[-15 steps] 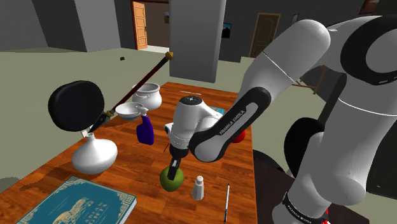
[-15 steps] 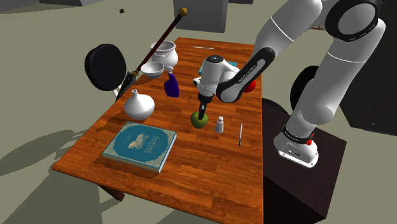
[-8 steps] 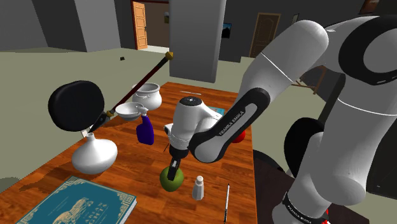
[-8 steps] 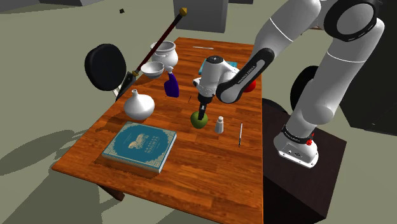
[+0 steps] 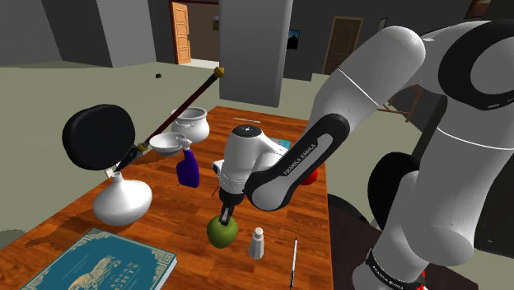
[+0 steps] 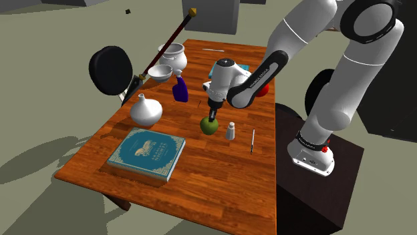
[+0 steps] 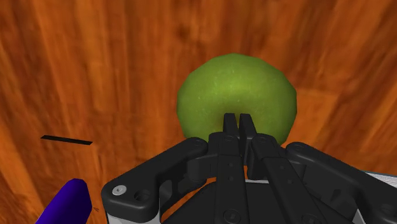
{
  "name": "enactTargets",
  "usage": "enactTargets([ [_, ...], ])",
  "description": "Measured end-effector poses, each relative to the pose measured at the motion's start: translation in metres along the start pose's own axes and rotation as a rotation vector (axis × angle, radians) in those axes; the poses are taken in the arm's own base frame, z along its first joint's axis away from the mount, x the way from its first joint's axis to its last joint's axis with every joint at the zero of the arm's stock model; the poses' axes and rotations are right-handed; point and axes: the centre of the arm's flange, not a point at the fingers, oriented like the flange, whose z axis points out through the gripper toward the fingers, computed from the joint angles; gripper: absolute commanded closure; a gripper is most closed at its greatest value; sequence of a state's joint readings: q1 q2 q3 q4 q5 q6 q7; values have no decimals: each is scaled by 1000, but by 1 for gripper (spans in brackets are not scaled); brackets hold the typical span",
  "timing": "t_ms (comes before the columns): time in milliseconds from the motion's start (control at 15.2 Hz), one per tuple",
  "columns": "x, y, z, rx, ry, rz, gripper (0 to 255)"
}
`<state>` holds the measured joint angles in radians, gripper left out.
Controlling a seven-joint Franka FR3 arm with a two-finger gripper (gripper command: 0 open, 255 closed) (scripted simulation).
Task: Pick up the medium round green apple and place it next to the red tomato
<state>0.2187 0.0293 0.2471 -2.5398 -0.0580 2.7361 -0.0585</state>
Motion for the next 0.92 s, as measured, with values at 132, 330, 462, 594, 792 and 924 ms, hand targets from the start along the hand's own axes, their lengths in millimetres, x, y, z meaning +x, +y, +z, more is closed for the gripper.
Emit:
enactTargets([
  [132, 0, 0, 0, 0, 0, 0, 255],
  [330, 2, 0, -10, 0, 0, 0, 255],
  [462, 3, 1, -20, 0, 0, 0, 255],
  [594, 6, 2, -31, 0, 0, 0, 255],
  [792, 7, 2, -47, 0, 0, 0, 255],
  [924, 9, 1, -57, 0, 0, 0, 255],
])
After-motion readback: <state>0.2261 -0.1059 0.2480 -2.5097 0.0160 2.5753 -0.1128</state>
